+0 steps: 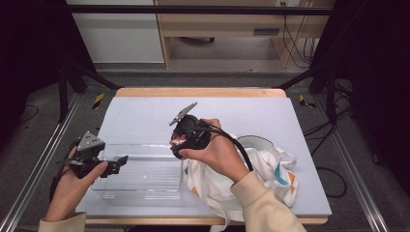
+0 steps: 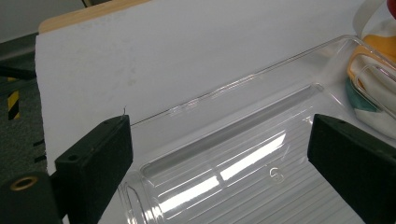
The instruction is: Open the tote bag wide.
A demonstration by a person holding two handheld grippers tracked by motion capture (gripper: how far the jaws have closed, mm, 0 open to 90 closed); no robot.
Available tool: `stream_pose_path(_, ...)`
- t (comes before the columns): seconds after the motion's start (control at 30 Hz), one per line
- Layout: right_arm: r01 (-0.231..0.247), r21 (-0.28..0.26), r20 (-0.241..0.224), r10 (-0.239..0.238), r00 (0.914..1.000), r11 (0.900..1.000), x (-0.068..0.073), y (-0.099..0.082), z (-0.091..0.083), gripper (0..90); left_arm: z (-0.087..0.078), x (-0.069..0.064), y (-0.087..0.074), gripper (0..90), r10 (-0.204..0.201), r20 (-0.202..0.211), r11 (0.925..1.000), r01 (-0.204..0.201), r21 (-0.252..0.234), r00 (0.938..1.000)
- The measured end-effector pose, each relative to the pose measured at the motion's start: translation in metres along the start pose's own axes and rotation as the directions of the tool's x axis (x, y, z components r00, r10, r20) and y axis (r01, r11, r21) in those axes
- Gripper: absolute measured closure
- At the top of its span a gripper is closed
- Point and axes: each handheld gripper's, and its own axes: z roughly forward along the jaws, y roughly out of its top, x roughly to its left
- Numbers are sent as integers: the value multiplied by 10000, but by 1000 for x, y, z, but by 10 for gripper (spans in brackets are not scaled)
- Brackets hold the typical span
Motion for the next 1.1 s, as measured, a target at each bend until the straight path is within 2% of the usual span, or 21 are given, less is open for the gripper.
stream_pose_path(0.3,32,-102,-192,-34,9998,9999,7,6,5,257,-6,5,0,67,-125,-26,9998,125,-157,9999)
stream_pose_path(0.47,124,-138,-324,-128,9994,9998,12,10,8,258,-8,5,1,67,-135,93,9997,137,-221,9999)
stream_pose_path(1.1,263,201,-561,-252,9981,9995,23,14,27,257,-12,9,0,67,-228,47,9993,229,-289,9997)
